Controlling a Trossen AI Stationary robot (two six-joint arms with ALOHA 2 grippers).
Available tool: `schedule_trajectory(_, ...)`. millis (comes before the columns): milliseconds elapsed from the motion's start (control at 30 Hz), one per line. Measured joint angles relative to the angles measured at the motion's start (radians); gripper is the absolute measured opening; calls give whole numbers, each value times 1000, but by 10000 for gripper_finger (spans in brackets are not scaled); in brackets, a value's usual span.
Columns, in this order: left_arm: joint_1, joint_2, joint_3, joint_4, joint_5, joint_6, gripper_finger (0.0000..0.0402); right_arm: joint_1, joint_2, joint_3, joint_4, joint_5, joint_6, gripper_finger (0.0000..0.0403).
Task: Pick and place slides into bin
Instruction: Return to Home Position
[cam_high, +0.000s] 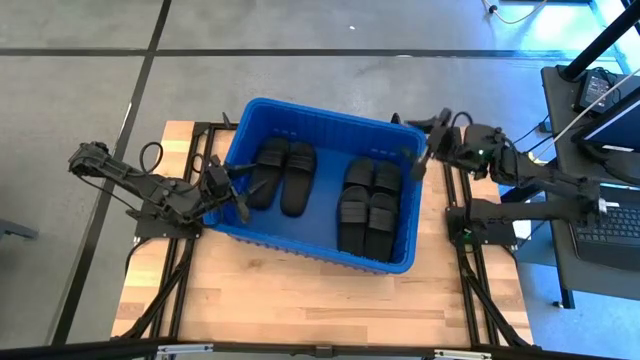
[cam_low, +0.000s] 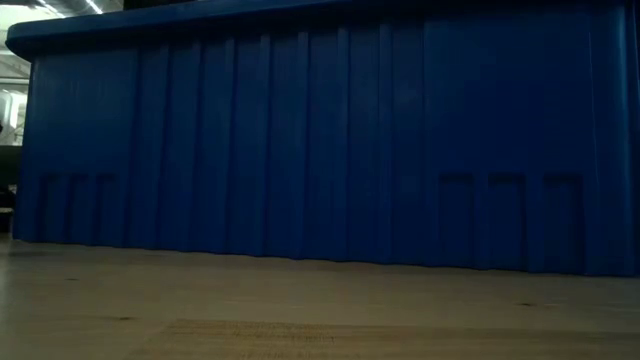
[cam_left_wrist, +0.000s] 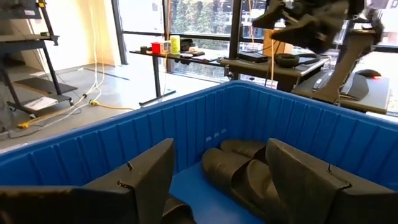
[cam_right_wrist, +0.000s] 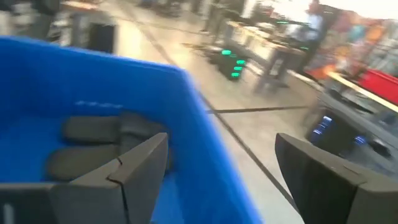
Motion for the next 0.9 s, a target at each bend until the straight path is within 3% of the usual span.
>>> schedule_trajectory(200,0,-17,0,-2,-9,54,248,-268,-97,-97,32,-137,15,296)
schedule_trajectory(400,0,-110,0,-101,-24,51,248,-460,-215,-226,50,-213,70,296)
schedule_trajectory(900,0,-392,0,-326,4,51,248,-645,-527,-519,126,-249,298,296)
